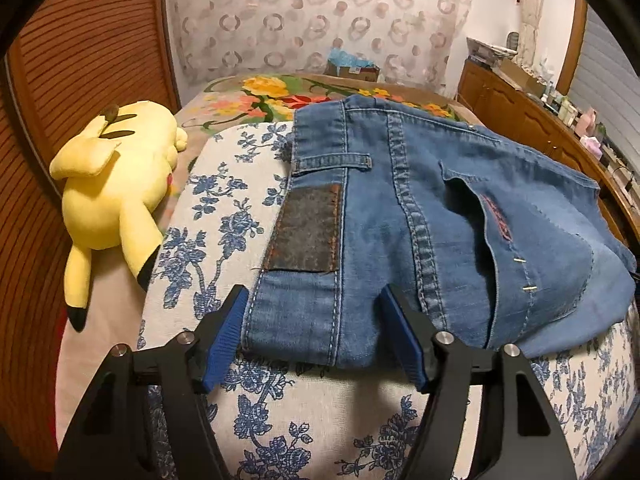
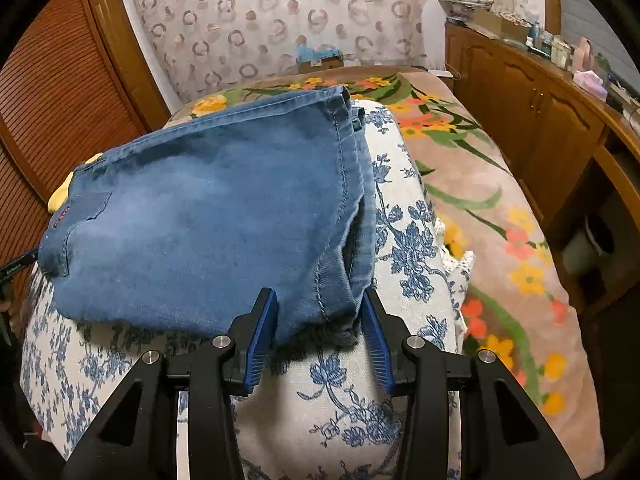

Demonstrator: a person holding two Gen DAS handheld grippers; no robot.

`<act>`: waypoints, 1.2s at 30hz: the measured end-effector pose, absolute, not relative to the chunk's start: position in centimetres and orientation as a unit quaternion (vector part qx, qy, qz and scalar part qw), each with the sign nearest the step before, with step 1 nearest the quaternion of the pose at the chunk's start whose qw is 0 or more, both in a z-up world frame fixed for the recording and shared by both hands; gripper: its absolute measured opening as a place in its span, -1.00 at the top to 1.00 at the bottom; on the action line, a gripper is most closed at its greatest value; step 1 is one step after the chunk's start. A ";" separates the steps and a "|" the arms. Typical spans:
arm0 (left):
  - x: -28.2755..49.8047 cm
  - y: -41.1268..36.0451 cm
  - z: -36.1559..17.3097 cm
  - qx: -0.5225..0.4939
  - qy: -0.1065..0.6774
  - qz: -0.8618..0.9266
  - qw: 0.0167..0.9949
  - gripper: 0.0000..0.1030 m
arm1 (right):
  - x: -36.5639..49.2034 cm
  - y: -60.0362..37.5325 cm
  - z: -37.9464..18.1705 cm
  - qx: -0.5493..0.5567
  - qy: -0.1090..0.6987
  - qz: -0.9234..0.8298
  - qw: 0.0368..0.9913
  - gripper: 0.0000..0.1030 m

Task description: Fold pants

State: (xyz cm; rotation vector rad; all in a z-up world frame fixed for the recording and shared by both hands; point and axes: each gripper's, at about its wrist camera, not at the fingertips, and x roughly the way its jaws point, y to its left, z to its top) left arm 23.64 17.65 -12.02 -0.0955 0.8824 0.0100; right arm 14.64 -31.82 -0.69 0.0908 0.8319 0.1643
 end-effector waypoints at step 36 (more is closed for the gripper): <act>13.8 16.9 -3.3 -0.017 0.315 0.005 0.949 0.85 | 8.5 -31.6 2.0 0.011 0.305 0.107 0.946 0.73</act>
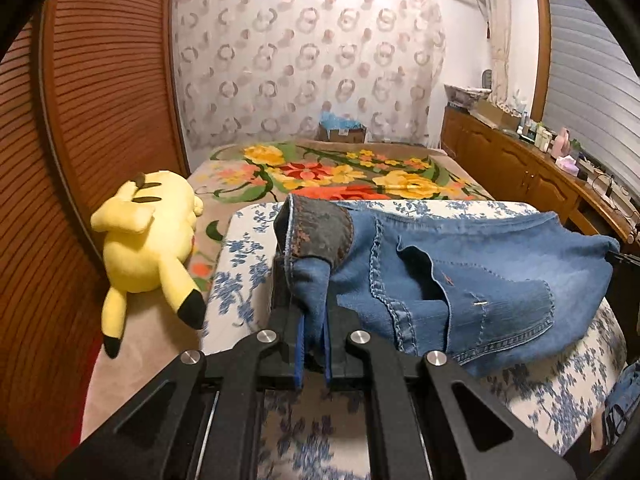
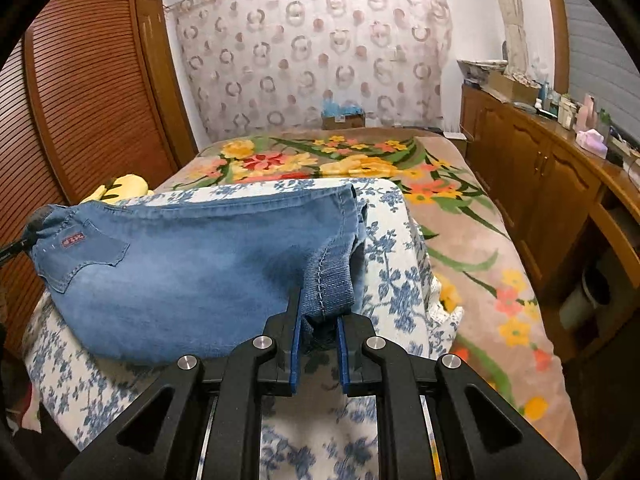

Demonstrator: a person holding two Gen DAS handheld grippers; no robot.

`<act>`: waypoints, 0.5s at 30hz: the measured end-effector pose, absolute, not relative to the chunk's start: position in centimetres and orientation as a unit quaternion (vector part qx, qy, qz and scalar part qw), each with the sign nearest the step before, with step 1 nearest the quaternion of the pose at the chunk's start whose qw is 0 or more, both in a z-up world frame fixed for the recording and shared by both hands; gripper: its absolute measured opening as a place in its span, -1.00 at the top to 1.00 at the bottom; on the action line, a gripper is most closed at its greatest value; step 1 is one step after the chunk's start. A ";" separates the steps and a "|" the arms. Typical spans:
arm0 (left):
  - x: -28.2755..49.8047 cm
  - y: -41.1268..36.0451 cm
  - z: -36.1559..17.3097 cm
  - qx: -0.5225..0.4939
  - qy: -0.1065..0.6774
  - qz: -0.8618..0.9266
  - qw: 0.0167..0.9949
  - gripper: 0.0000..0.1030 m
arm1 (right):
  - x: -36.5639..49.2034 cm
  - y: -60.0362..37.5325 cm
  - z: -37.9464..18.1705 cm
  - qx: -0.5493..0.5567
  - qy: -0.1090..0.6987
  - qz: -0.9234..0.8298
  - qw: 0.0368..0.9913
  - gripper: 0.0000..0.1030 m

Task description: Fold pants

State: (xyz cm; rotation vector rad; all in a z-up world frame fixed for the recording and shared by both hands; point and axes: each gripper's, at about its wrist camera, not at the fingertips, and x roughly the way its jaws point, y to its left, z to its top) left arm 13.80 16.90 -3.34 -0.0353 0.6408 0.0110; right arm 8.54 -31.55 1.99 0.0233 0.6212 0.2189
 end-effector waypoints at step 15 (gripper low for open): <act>5.1 17.4 -1.7 -0.034 0.277 0.012 0.960 0.85 | 1.2 -32.6 1.5 0.011 0.277 0.130 0.952 0.73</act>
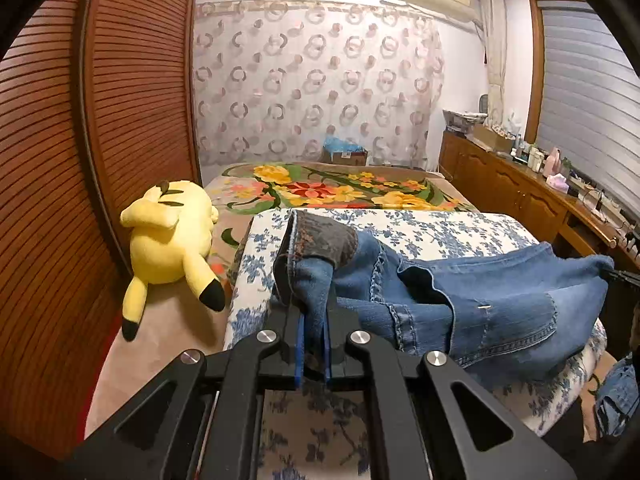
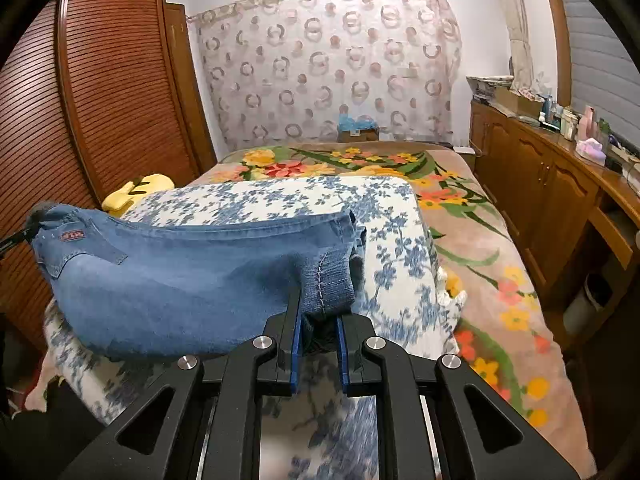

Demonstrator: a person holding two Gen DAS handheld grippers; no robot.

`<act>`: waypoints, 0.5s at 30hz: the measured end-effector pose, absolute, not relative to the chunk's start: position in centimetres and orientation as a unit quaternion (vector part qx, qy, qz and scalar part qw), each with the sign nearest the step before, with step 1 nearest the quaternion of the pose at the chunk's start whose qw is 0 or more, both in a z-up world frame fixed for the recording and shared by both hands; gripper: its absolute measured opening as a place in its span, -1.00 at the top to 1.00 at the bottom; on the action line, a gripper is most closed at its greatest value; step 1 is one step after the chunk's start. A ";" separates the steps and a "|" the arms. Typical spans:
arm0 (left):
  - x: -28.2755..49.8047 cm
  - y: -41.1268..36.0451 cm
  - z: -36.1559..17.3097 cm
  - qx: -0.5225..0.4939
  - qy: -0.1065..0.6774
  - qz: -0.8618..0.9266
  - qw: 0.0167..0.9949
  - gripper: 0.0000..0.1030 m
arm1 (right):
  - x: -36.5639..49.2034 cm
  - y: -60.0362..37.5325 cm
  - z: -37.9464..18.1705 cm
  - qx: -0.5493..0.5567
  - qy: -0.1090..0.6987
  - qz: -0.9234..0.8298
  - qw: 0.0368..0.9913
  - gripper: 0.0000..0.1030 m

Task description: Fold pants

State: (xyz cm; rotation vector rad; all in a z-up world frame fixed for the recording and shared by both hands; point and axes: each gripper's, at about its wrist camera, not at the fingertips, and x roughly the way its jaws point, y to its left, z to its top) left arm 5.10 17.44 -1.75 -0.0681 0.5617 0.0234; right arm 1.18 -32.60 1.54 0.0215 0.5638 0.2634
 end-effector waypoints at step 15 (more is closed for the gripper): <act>5.4 16.7 -6.7 -0.046 0.335 0.014 0.941 -0.37 | 2.3 -33.3 -0.9 0.015 0.327 0.107 0.939 0.27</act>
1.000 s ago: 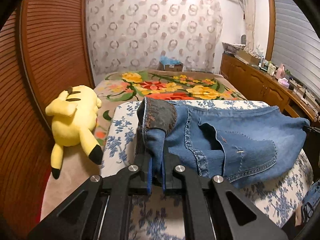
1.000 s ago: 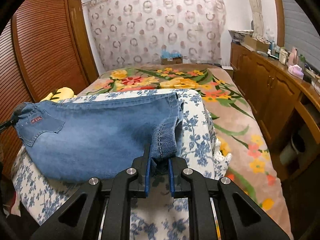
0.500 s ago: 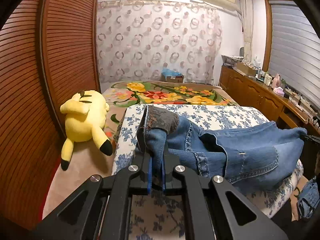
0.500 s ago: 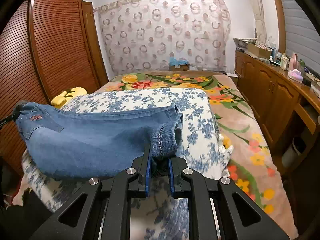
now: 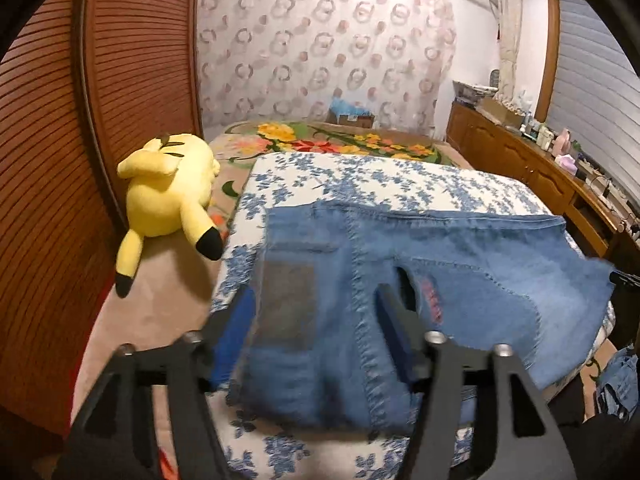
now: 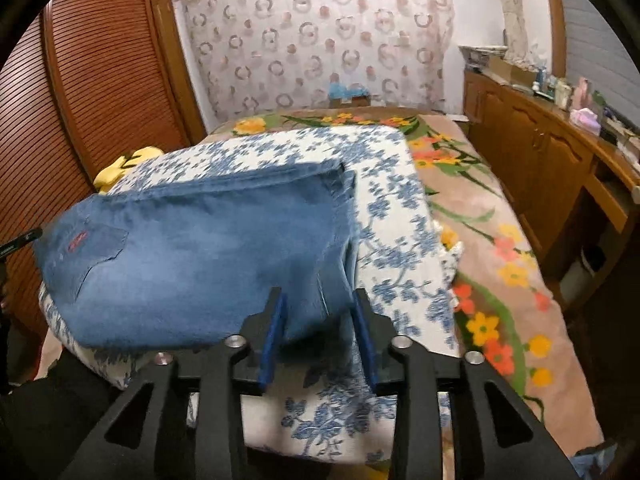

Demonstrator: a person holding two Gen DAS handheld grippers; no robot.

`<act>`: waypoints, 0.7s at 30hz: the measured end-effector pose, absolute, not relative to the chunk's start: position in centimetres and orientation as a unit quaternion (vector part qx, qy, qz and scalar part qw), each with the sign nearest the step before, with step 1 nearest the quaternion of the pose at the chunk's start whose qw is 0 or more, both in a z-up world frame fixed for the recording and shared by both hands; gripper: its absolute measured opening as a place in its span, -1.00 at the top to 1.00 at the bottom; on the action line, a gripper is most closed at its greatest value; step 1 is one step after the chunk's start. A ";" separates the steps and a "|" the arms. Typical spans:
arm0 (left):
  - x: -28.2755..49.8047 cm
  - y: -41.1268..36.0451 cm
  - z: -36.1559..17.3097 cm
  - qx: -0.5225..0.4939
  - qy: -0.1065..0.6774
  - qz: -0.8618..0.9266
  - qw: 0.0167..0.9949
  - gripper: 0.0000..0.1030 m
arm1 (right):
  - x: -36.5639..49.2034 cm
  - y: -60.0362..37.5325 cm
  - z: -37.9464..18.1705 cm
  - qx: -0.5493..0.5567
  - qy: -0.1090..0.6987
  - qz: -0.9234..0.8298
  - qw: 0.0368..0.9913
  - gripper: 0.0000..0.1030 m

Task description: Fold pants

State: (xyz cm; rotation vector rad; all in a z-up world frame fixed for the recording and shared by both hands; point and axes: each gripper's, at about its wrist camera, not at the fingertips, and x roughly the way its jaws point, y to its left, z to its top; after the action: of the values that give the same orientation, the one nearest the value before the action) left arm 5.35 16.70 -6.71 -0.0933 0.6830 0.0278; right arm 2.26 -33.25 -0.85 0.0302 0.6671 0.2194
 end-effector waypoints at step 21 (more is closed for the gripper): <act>8.4 3.8 -8.6 -0.002 0.360 -0.119 0.926 -0.44 | 0.9 -33.6 -2.7 0.032 0.327 0.098 0.939 0.09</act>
State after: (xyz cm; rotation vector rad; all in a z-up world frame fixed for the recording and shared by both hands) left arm 8.37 3.75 -8.60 -0.0033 0.7374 -0.2443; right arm 0.89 -33.61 -2.67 0.0650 0.6683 0.1996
